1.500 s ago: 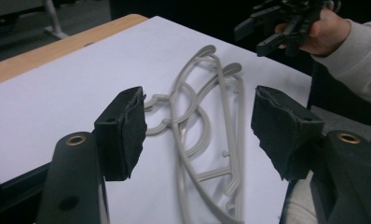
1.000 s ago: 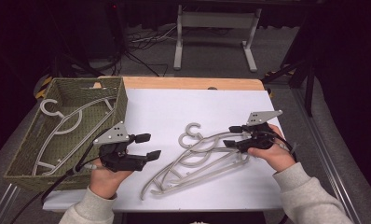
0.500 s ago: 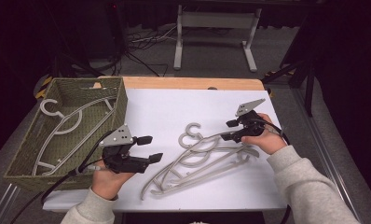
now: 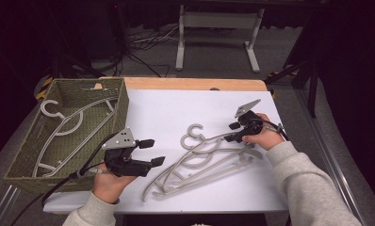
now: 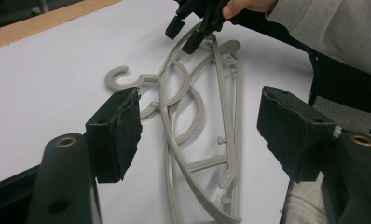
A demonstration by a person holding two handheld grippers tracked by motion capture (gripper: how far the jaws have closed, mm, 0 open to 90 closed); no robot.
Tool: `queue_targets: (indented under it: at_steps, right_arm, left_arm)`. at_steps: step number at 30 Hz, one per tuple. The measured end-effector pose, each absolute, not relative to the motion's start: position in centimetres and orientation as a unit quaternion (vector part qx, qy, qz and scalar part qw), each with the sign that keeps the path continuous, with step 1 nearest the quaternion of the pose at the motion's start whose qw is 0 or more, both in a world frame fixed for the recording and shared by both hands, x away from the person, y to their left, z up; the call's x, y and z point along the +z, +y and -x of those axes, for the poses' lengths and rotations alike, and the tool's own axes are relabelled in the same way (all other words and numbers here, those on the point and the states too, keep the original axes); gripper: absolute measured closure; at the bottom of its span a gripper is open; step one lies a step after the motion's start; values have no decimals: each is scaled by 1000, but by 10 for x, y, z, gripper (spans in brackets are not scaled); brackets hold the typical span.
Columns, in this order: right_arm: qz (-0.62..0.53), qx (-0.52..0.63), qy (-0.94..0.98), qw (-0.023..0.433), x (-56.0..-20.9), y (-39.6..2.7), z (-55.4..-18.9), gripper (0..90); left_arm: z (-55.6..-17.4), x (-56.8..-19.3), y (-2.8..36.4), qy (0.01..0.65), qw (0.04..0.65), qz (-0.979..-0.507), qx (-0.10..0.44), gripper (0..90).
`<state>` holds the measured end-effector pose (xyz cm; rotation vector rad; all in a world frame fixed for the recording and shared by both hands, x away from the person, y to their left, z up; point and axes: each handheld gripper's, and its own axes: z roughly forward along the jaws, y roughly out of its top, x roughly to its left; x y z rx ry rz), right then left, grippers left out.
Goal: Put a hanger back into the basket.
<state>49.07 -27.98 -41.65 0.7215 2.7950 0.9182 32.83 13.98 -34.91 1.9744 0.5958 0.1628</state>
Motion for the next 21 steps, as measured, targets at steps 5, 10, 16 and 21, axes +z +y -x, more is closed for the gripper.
queue_targets:
  at_steps: [5,10,16,21]
  right_arm:
    - [-229,283,930,51,-424,-280,-496,356]
    - [-225,265,937,45,-433,-277,-500,387]
    - [-204,251,944,65,-431,-275,-502,521]
    - [-171,246,952,63,-430,-272,-500,656]
  left_arm:
    - [-329,-351,138,248,512,-820,62,310]
    - [-330,-352,137,247,515,-818,59,310]
    - [-330,-352,137,247,515,-819,58,310]
    - [-331,-352,136,248,515,-818,55,310]
